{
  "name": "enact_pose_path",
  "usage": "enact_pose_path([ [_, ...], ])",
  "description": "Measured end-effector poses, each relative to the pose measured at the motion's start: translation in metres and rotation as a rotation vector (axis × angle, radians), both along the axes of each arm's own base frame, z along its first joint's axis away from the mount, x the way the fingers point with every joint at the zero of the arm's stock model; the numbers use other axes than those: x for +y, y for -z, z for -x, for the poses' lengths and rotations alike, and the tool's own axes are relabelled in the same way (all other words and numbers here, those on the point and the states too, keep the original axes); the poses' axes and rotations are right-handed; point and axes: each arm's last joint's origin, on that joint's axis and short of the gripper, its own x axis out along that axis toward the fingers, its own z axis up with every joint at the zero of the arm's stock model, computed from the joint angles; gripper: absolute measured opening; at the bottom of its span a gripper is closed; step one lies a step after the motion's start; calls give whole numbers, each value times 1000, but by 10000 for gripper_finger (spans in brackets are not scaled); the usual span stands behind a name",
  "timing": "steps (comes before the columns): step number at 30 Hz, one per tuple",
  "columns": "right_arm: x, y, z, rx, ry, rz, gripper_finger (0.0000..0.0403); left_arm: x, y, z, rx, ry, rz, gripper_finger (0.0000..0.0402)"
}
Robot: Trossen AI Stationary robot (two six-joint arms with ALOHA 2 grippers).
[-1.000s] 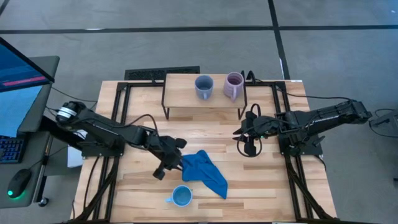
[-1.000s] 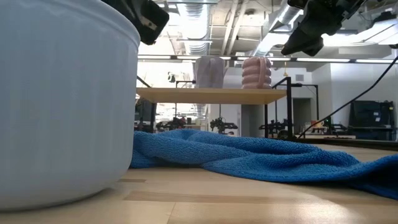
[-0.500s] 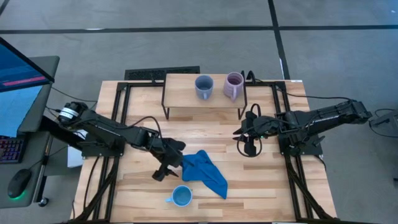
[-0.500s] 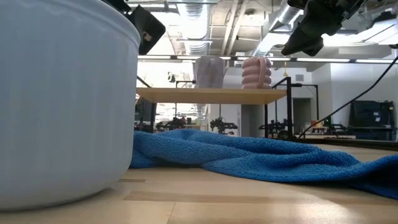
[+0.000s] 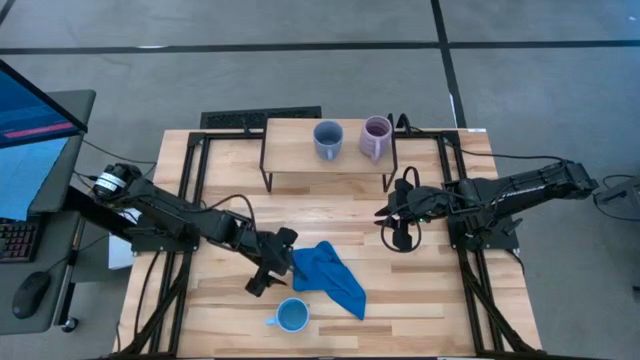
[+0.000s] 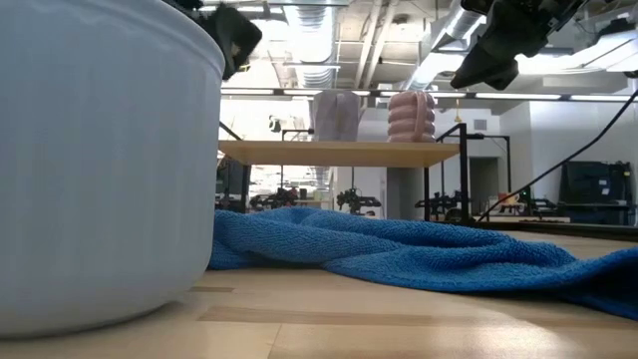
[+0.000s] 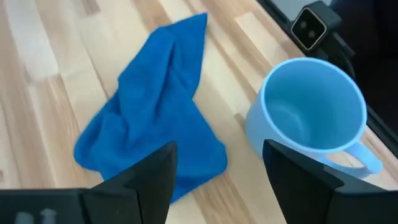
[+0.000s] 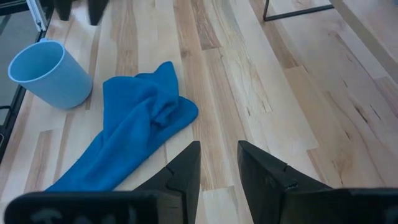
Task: Stack small to large cups/mugs on shelf
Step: Put the light blue mug on the shelf
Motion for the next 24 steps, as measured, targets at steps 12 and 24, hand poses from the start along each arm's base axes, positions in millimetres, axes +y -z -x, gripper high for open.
enact_pose_path([
  [12, -1, 0, 0, -1, 9, -4, 128, -15, -14, 1, -13, -27, 18, 229],
  [24, -1, 0, 0, -1, 22, -19, 128, -20, -16, -3, -43, -28, 80, 218],
])
